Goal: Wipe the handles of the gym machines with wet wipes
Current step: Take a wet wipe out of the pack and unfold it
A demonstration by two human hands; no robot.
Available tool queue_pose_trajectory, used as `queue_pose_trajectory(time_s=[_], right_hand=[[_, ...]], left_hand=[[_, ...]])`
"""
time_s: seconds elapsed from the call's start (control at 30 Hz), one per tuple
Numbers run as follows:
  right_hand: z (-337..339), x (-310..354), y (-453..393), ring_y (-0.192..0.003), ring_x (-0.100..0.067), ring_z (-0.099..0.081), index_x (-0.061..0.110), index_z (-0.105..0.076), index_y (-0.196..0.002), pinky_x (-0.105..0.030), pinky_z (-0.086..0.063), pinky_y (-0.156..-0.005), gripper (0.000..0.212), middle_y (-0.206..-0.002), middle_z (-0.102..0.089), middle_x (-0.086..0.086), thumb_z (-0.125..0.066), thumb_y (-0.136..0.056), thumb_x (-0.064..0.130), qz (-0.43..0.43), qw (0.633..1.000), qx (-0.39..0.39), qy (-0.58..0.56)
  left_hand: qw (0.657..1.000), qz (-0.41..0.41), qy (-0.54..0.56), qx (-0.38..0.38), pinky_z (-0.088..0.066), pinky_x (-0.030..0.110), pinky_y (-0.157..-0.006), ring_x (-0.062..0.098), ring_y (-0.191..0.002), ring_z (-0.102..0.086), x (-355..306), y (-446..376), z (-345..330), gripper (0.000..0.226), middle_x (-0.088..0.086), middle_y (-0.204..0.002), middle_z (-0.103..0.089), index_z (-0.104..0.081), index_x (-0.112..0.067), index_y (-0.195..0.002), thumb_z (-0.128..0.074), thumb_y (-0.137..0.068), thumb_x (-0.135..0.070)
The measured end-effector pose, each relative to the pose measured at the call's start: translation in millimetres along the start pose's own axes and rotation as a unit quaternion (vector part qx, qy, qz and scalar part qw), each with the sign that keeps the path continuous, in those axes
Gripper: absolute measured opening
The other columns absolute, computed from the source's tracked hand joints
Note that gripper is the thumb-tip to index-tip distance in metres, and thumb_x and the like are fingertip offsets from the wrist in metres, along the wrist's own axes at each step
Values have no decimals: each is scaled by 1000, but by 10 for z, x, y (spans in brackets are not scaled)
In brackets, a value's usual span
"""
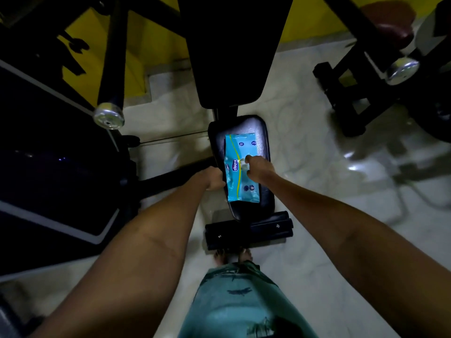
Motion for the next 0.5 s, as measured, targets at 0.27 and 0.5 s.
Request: queue_pose_trajectory(time_s=[0.27,0.5], right_hand=[[-80,-73,-152,-111,-32,-55,9,-63,-115,-33,-44,-89,27,-116,-57,-15,-49,-91,9,-14,998,-52,-32],[117,-66,-119,-97,-35,-60,0,-67,-89,-34,-46,-78,17,-102,-62,-21,-54,-84,9,-30,986,-72,-146]], left_hand=[[1000,12,6,10,-44,34,-88,32,-113,-55,71,-53,-107,37,20,-123,-58,-59,1,-120,-49,-95,-24],[1000,12,3,0,-42,35,-86,34,-112,-55,10,63,16,37,23,-121,-59,-59,4,-116,-49,-95,-24]])
Point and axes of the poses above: each hand's wrist, its own y-axis away from the middle knuckle, its own z-axis out of the back of the hand, x = y × z, the point moved 10 cm from there along -y, towards the middle knuckle
